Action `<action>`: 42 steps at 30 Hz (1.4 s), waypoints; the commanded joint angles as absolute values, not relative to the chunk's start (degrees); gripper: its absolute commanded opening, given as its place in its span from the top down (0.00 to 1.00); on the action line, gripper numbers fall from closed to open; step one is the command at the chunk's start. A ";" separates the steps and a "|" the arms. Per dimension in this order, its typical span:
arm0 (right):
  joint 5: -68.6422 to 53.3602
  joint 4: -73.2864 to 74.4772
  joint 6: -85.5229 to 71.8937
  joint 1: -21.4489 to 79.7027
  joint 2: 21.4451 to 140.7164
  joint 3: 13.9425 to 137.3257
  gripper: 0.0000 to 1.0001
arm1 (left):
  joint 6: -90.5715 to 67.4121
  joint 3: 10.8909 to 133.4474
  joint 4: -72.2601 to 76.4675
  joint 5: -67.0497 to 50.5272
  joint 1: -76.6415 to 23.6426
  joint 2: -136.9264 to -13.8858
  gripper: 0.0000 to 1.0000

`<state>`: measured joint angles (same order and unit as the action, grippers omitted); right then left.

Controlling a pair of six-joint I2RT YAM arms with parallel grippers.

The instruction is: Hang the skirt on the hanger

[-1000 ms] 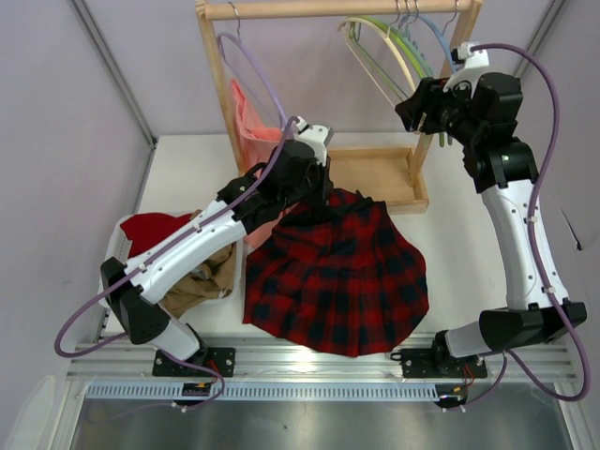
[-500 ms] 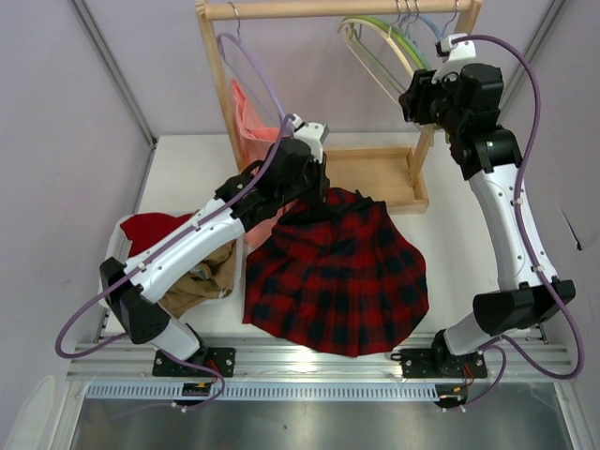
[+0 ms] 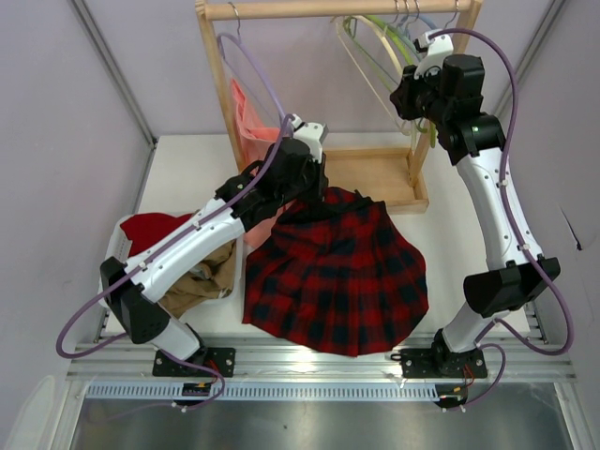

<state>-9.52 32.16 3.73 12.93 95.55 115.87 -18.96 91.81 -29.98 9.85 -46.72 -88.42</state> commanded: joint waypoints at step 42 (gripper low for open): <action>-0.19 52.03 -12.56 24.52 46.62 83.60 1.00 | -21.79 97.90 -27.15 6.15 -40.61 -92.63 0.99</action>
